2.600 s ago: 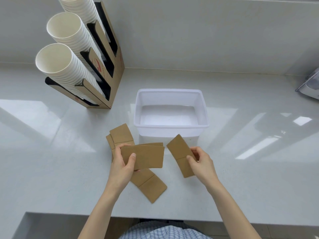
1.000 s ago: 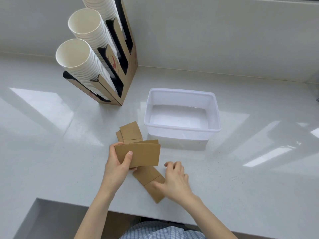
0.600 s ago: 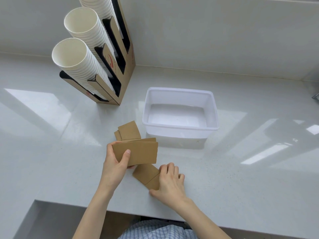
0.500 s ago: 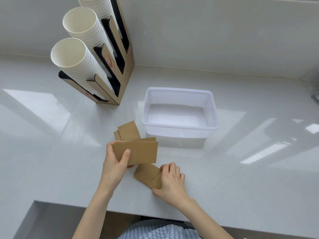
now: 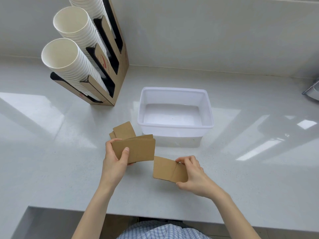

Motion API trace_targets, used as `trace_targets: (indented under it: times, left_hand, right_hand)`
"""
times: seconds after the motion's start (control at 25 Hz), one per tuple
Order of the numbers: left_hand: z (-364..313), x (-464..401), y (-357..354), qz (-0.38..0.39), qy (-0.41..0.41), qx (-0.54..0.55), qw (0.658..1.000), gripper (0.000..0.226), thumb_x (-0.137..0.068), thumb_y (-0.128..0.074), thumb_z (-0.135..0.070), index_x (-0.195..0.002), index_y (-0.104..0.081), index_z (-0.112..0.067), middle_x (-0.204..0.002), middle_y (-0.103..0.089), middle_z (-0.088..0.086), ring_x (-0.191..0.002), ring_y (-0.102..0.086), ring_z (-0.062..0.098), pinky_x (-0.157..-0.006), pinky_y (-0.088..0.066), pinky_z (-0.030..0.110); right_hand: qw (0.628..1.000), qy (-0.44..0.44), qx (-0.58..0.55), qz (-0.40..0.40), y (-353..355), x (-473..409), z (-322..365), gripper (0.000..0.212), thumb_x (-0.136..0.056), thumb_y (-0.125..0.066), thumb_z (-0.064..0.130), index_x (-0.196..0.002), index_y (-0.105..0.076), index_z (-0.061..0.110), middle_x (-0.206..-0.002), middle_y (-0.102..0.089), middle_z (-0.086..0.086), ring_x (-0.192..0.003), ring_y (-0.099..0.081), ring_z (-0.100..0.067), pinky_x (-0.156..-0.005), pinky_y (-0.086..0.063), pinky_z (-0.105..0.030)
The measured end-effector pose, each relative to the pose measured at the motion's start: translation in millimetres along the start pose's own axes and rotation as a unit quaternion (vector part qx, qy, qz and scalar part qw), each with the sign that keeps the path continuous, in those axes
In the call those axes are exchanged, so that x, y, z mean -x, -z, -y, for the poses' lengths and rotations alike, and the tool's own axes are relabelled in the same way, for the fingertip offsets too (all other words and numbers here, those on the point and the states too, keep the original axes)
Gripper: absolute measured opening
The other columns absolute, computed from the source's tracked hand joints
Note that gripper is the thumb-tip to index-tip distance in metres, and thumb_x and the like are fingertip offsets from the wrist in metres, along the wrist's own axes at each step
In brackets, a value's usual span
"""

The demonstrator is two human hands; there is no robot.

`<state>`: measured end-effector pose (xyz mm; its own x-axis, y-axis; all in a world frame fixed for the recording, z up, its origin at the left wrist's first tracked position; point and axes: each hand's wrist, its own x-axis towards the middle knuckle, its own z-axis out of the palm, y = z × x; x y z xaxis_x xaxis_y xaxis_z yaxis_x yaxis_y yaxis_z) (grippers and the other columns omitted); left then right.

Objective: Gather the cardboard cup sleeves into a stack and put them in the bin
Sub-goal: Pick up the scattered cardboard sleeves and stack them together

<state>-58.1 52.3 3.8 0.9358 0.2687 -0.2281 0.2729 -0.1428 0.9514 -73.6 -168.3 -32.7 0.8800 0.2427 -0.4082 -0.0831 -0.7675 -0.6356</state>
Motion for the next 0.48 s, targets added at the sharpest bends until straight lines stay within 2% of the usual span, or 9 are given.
trace_targets:
  times: [0.12, 0.24, 0.36, 0.48]
  left_hand:
    - [1, -3, -2, 0.006, 0.000, 0.001, 1.000, 0.024, -0.090, -0.046, -0.016, -0.109, -0.035, -0.026, -0.093, -0.049, -0.014, -0.085, -0.055, 0.011, -0.061, -0.047, 0.019]
    - [2, -2, -7, 0.022, 0.003, 0.004, 1.000, 0.023, -0.090, -0.046, -0.014, -0.108, -0.036, -0.025, -0.097, -0.052, -0.006, -0.081, -0.055, 0.005, -0.052, -0.051, 0.011]
    - [1, -1, -15, 0.053, 0.010, 0.004, 0.999, 0.023, -0.091, -0.044, -0.014, -0.112, -0.038, -0.022, -0.108, -0.051, 0.001, -0.082, -0.056, 0.009, -0.051, -0.051, 0.010]
    - [-2, 3, -26, 0.086, 0.015, 0.016, 0.996, 0.020, -0.091, -0.043, -0.018, -0.111, -0.039, -0.020, -0.100, -0.053, -0.004, -0.082, -0.058, 0.010, -0.052, -0.054, 0.016]
  right_hand:
    - [1.000, 0.014, -0.023, 0.008, 10, 3, 1, 0.058, -0.075, -0.061, 0.020, -0.127, -0.034, 0.026, -0.122, -0.031, 0.005, -0.122, -0.032, -0.013, -0.099, -0.030, -0.024]
    - [0.997, 0.036, -0.060, -0.018, 16, 2, 9, 0.056, -0.077, -0.061, 0.020, -0.126, -0.036, 0.028, -0.118, -0.031, 0.008, -0.120, -0.032, -0.011, -0.098, -0.035, -0.024]
    - [0.995, 0.059, -0.058, -0.055, 17, -3, 18, 0.057, -0.078, -0.059, 0.018, -0.128, -0.035, 0.029, -0.116, -0.029, 0.009, -0.116, -0.030, -0.007, -0.094, -0.033, -0.019]
    - [0.992, 0.076, -0.050, -0.082, 16, -7, 26, 0.059, -0.079, -0.058, 0.016, -0.131, -0.033, 0.028, -0.116, -0.026, 0.009, -0.117, -0.028, -0.007, -0.096, -0.029, -0.018]
